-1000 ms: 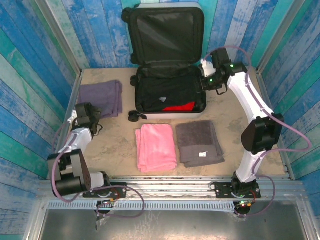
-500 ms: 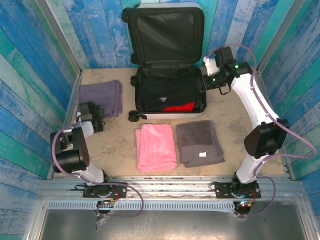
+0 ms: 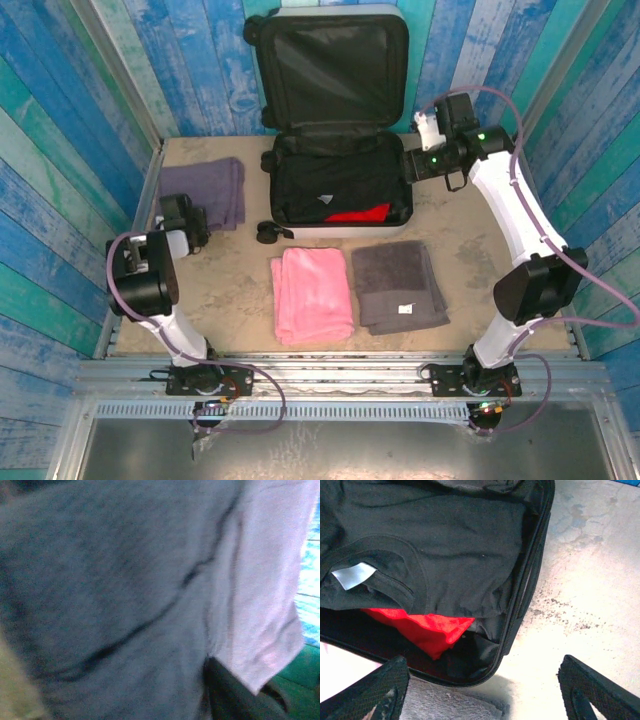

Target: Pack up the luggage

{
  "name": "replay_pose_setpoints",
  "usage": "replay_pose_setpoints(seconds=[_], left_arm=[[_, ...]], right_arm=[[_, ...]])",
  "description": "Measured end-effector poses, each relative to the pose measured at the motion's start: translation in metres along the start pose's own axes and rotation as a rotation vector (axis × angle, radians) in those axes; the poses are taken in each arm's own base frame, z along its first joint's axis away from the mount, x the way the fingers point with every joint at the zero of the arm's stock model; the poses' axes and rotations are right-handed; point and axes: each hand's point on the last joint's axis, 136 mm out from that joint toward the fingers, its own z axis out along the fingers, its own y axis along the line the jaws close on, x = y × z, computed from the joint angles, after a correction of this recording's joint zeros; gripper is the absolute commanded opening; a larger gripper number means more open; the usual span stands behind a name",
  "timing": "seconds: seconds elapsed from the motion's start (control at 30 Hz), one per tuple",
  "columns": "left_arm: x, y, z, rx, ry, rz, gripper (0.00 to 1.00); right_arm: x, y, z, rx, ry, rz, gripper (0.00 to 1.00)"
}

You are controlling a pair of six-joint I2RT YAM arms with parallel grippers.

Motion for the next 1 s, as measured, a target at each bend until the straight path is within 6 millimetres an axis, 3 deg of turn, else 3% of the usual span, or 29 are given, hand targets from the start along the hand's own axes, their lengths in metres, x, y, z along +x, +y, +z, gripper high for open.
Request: replay_pose_setpoints(seconds=[0.07,0.27,0.37,0.47,0.63,0.83,0.9,1.0], left_arm=[[0.000,0.002,0.000,-0.008,0.001,0.018,0.00],[-0.002,-0.011,-0.002,-0.042,0.011,0.199,0.00],[-0.006,-0.034,-0.009,-0.035,0.009,0.331,0.00],[-0.006,-0.057,-0.029,0.006,0.003,0.464,0.00],[0.004,-0.097,-0.068,0.103,0.041,0.664,0.00],[0.021,-0.151,-0.114,0.221,0.063,0.914,0.00],[0.034,-0.168,-0.129,0.227,0.034,1.047,0.00],[0.067,-0.196,-0.160,0.298,0.010,1.256,0.00]], right_arm=[[0.001,-0.001,0.001,0.007,-0.002,-0.006,0.72],[0.007,0.006,-0.003,-0.034,-0.052,-0.041,0.74],[0.004,0.018,-0.015,-0.089,-0.145,-0.076,0.76],[0.000,0.033,-0.032,-0.133,-0.267,-0.132,0.80],[-0.028,0.053,-0.062,-0.179,-0.447,-0.189,0.82],[-0.057,0.073,-0.073,-0.280,-0.518,-0.224,0.84],[-0.058,0.083,-0.072,-0.314,-0.522,-0.256,0.84],[-0.059,0.097,-0.068,-0.356,-0.528,-0.299,0.86]])
